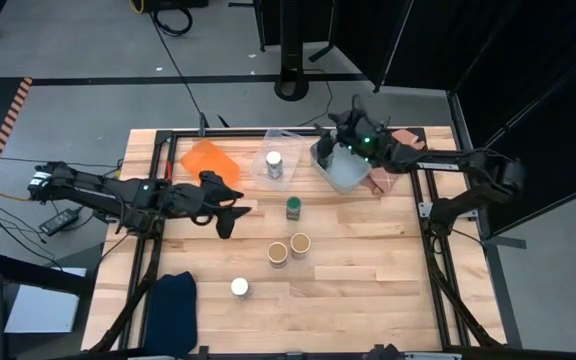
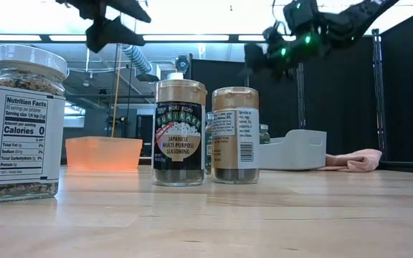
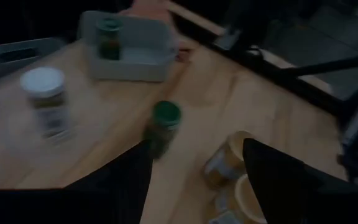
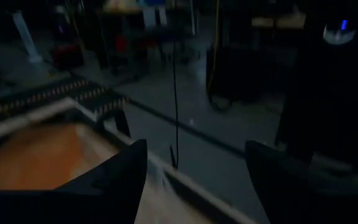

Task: Sort spices by type
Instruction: Put the left gold seasoning bottle into the orange bin

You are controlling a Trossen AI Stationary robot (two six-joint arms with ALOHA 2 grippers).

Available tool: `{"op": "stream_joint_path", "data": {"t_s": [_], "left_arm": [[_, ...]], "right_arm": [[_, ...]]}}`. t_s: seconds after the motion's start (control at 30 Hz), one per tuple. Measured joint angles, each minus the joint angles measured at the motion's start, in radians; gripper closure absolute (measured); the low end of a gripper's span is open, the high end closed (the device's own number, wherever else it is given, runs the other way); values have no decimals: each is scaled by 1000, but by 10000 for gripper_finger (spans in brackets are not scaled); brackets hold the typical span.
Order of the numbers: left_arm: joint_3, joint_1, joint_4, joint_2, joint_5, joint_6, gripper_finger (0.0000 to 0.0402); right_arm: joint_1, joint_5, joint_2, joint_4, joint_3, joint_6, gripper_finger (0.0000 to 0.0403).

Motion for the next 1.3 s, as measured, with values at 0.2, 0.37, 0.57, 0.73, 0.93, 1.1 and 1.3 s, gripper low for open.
{"op": "stream_joint_path", "data": {"t_s": [0.2,0.37,0.57,0.73,0.93,1.1,1.3], "left_arm": [[0,-15,86,64,109,84,147],[0,-30,168,135,312,155,147],[0,-39,259,210,341,190,147],[0,-42,345,290,319,193,147],[0,-39,409,377,316,212,147],[51,-40,376,408,317,210,147],[142,-42,186,407,317,217,146]], "right_arm": [[1,3,-122,-3,20,-57,128],[3,3,-233,-40,20,-68,126],[17,9,-339,-133,20,-88,128],[32,19,-384,-209,20,-96,126],[42,19,-391,-227,20,-150,127],[42,19,-390,-241,20,-176,121],[40,19,-390,-242,20,-206,111]]}}
